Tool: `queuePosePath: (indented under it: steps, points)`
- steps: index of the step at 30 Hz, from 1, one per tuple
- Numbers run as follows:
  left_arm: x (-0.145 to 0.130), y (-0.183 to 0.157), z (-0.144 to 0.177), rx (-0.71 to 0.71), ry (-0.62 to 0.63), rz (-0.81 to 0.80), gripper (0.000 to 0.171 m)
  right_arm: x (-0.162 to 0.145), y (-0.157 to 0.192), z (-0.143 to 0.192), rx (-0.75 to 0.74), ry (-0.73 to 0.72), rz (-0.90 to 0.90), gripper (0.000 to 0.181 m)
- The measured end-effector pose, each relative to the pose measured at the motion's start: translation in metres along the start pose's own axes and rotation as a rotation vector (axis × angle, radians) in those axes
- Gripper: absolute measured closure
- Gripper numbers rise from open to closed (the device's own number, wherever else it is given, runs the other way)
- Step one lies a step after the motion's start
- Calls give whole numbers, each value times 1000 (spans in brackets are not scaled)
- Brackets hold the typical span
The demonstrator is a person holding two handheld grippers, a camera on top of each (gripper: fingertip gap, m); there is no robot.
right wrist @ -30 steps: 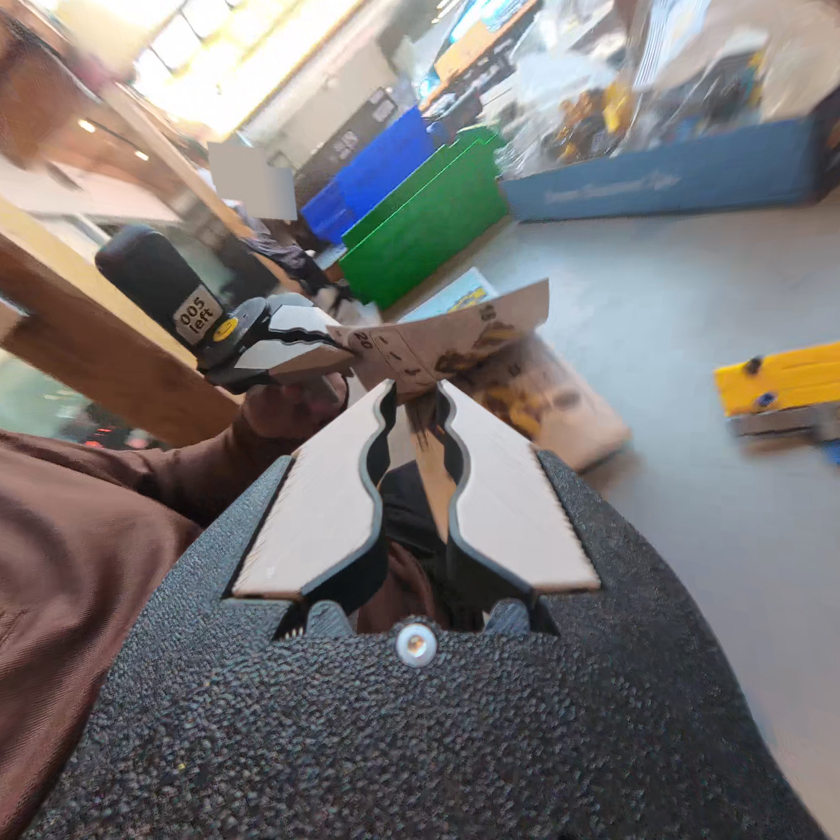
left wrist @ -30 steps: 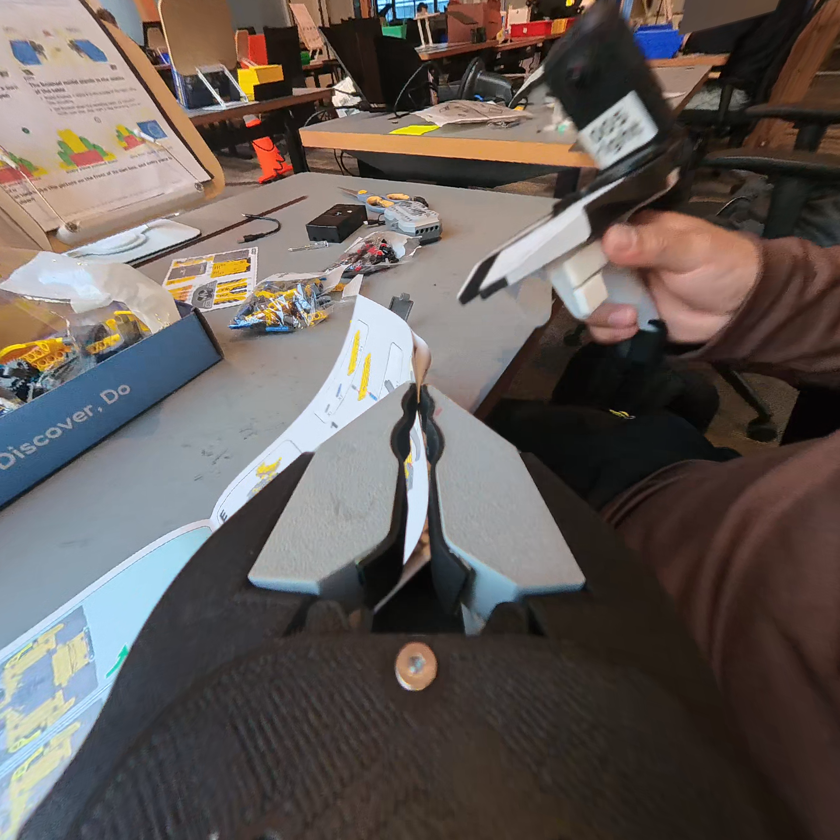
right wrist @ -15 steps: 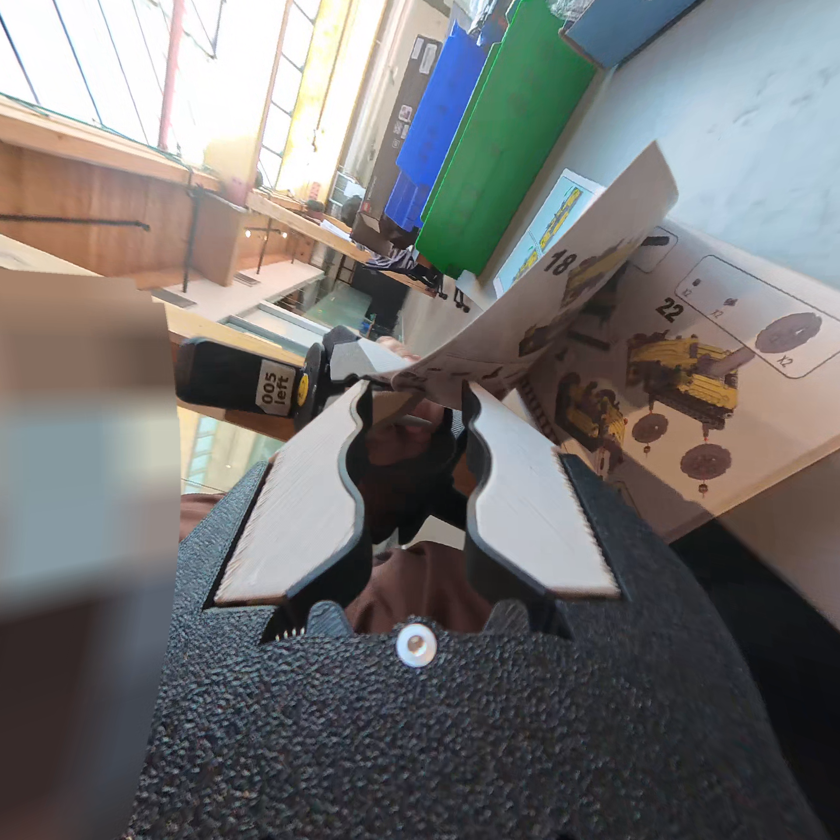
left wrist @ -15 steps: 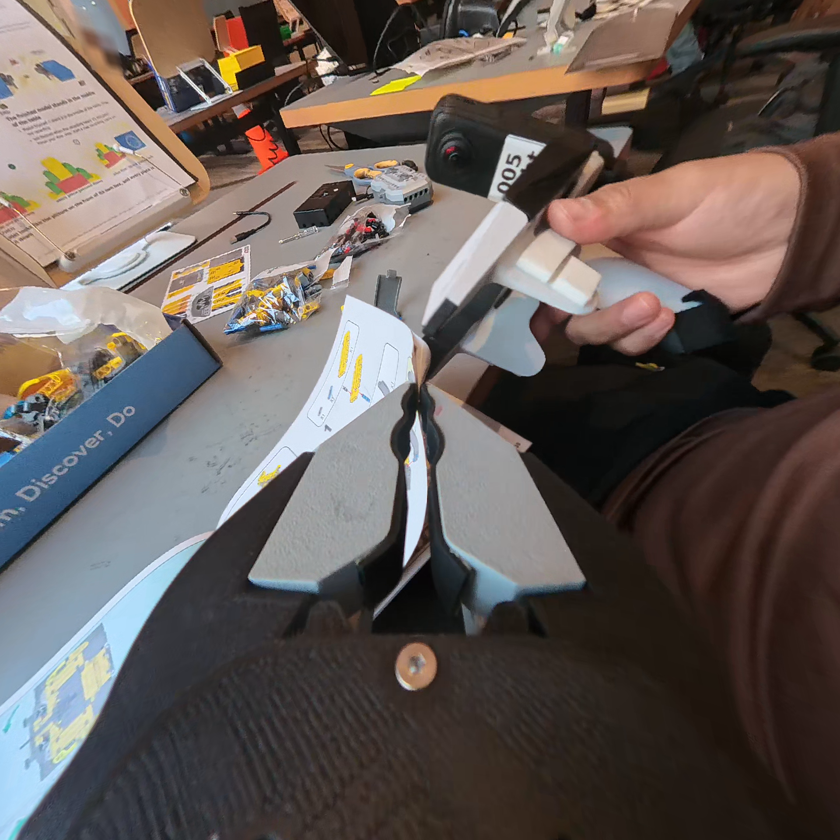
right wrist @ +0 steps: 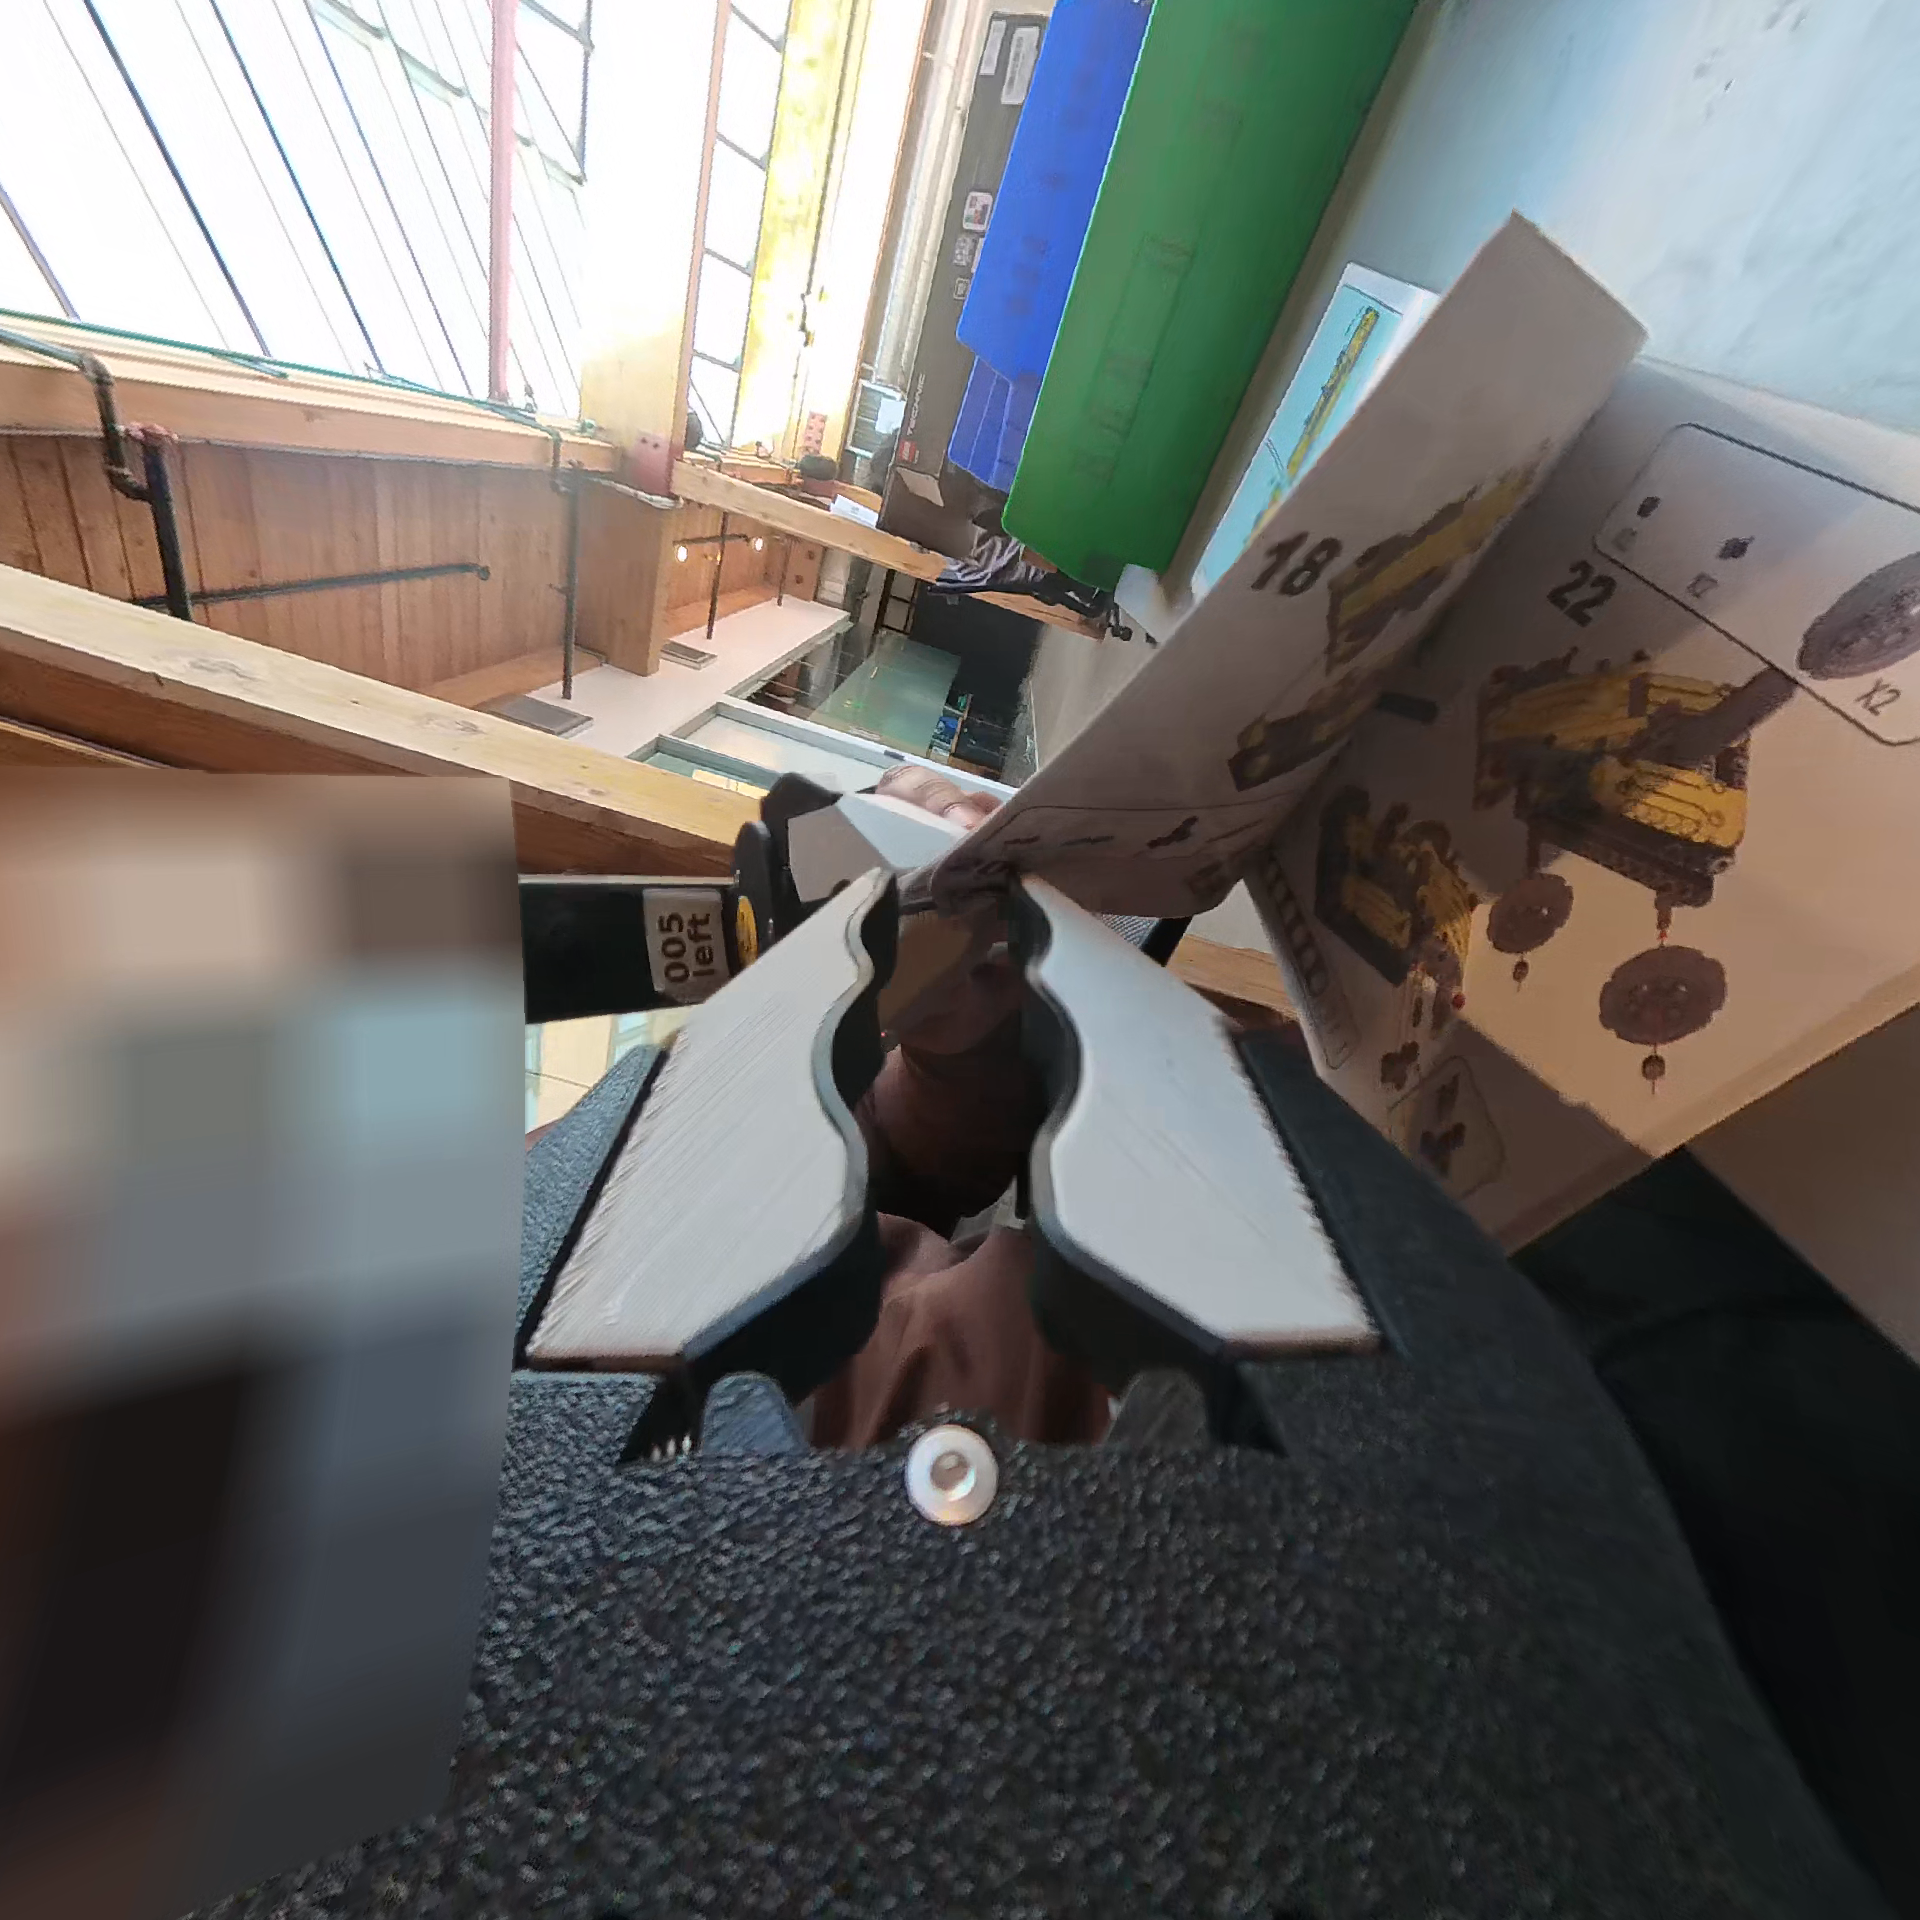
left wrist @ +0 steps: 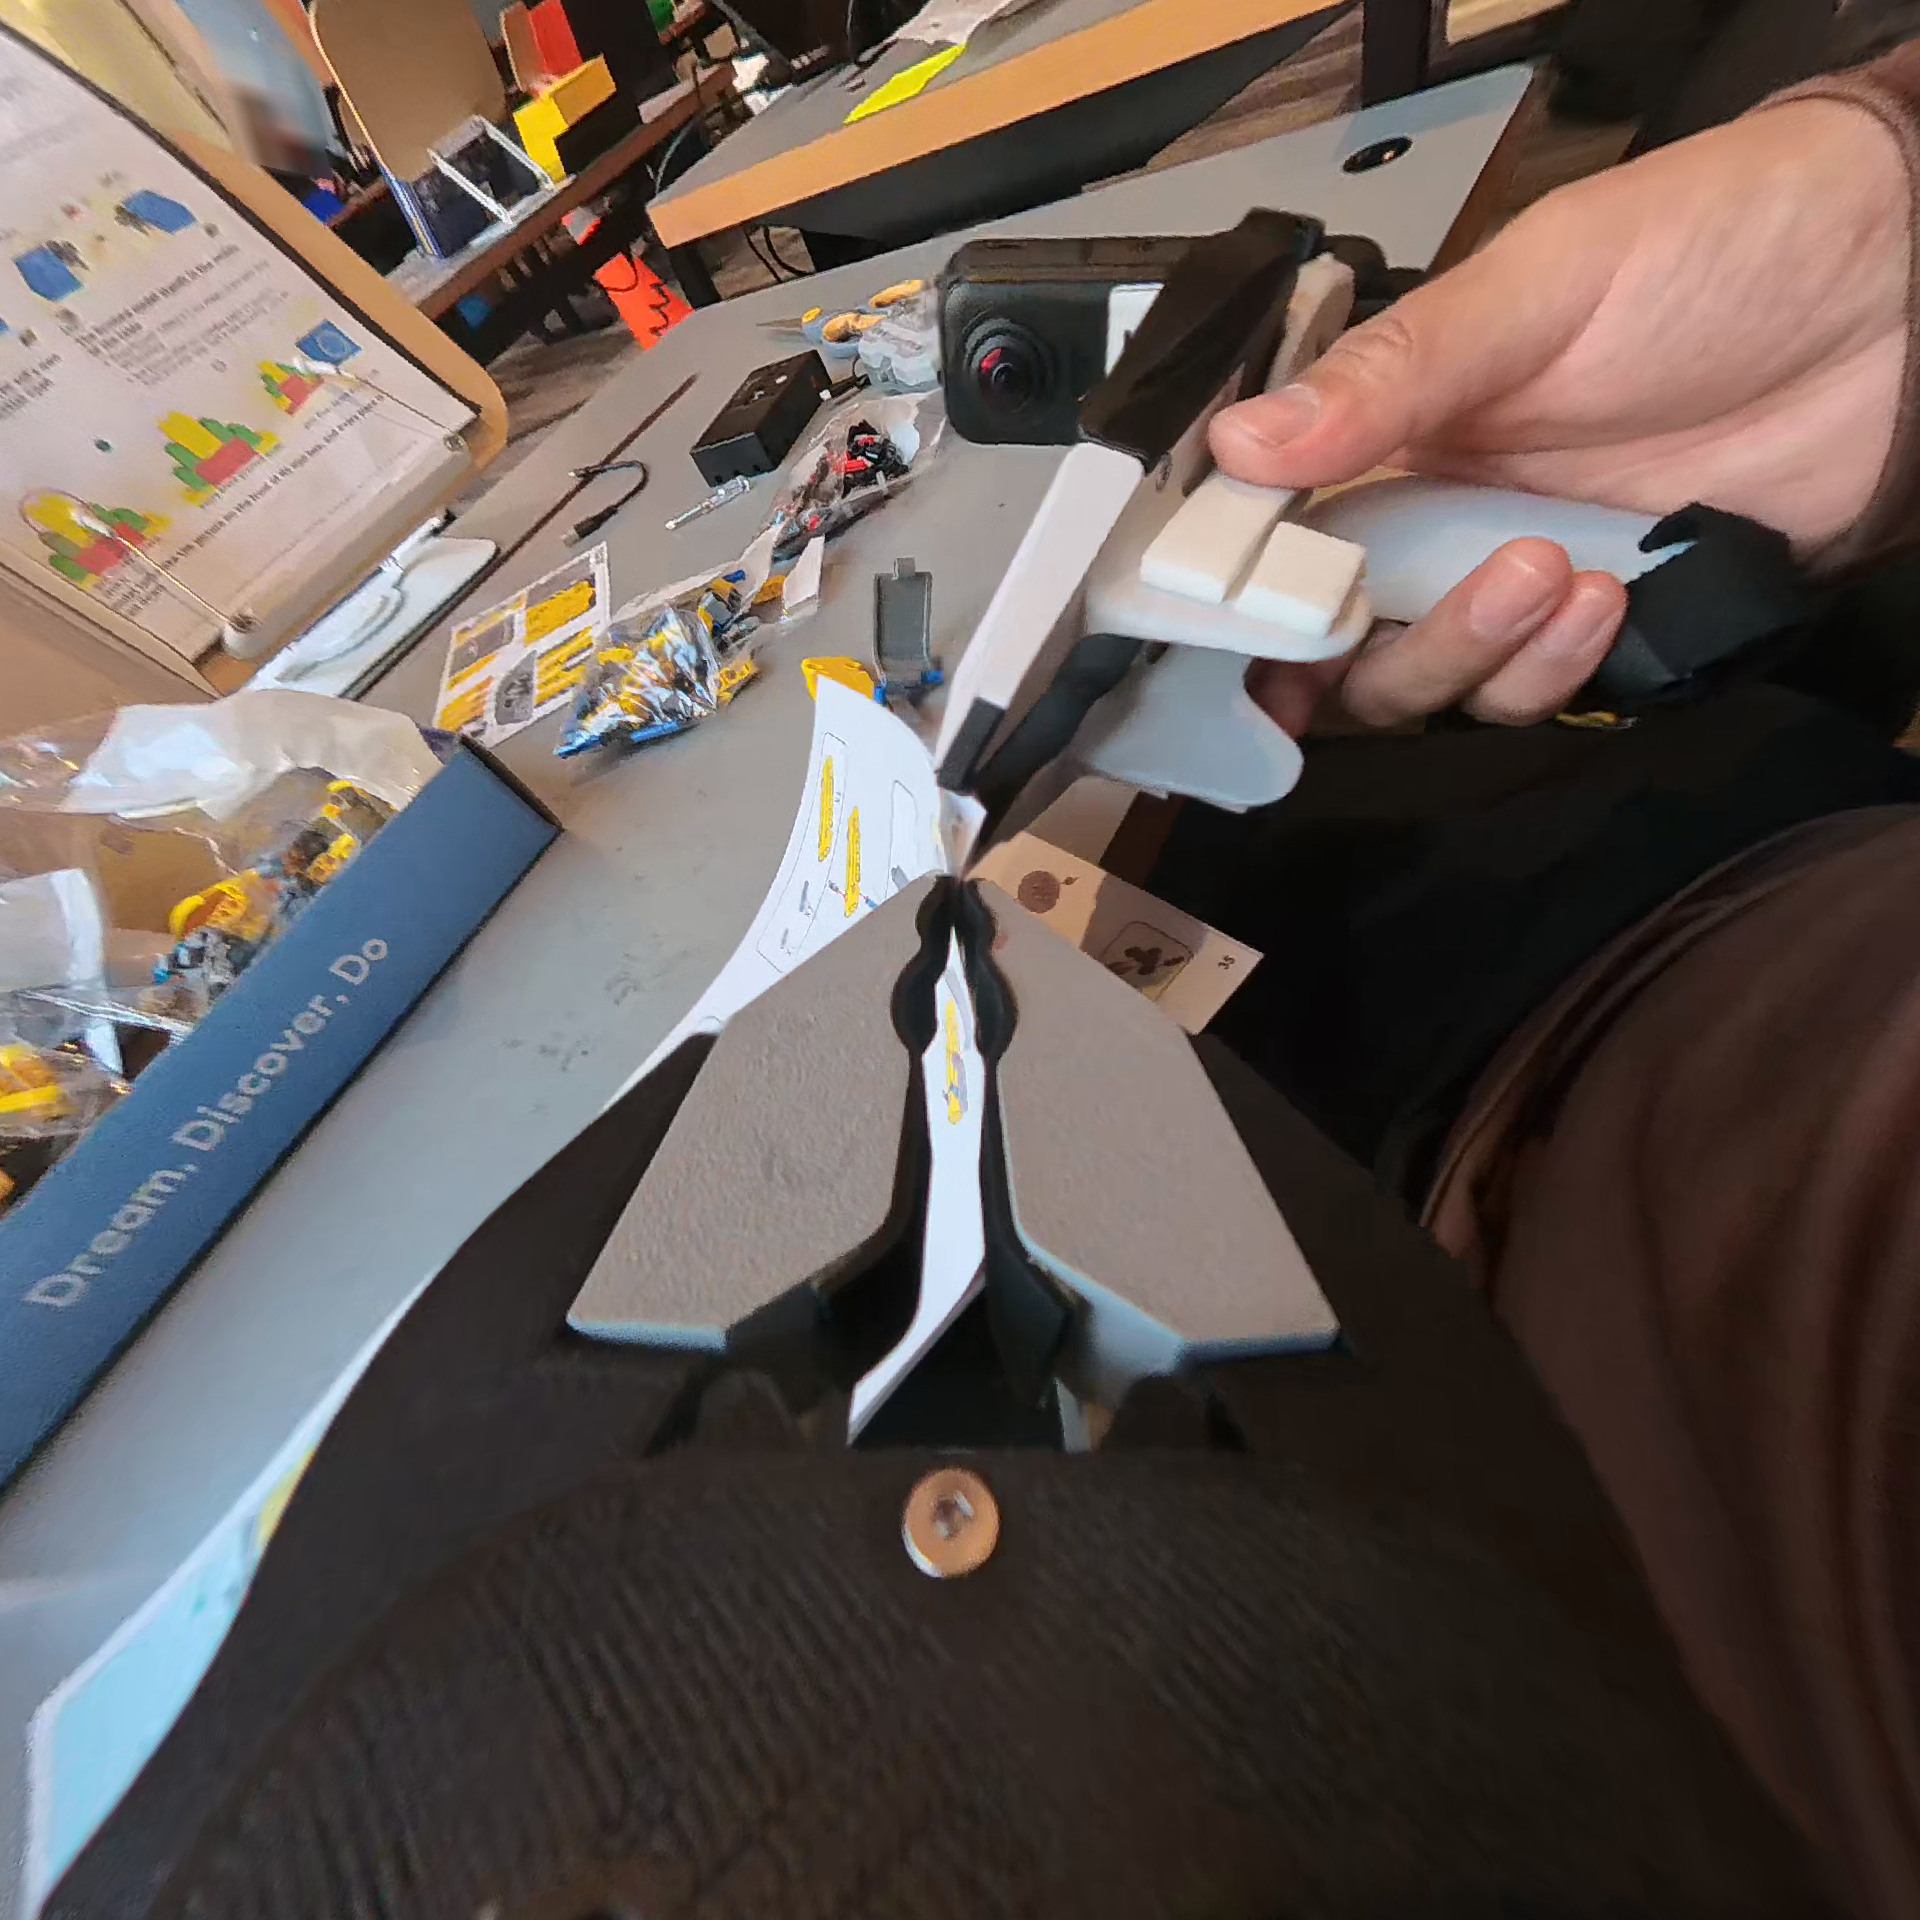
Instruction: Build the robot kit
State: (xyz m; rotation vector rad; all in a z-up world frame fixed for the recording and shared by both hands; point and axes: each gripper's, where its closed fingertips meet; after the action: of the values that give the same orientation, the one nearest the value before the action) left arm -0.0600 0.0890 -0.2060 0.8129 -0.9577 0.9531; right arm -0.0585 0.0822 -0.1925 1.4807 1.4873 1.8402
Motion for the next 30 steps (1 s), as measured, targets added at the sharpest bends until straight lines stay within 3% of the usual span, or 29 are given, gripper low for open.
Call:
queuePosePath:
  steps: [2,5,13,22,25,28,30]
  points:
    - [-1,0,-1,-36,-1,66,171,2,3,0,28,-16,-6,174]
    - [-1,0,0,-68,-8,124,171,2,2,0,35,-15,-9,179]
    - [0,-8,-1,-163,-7,234,164,3,1,0,5,-11,59,181]
    - [0,-17,4,-402,2,523,150,-3,-2,-3,-15,23,125,181]
    - [3,-14,7,-457,-14,618,152,-7,-3,-4,-30,48,166,181]
    - [5,-5,10,-471,-43,692,171,-8,-5,-4,-40,61,187,181]
    - [6,0,11,-467,-53,729,171,-8,-6,-5,-46,62,191,181]
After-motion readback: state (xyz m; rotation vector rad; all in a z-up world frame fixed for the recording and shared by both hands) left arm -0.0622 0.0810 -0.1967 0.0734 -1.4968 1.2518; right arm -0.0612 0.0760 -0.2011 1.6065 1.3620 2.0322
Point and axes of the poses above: each gripper's, where its closed fingertips meet, z back along the fingers, x out of its top, y = z × x across the jaws, and after that the axes turned 13 degrees about z, right-handed
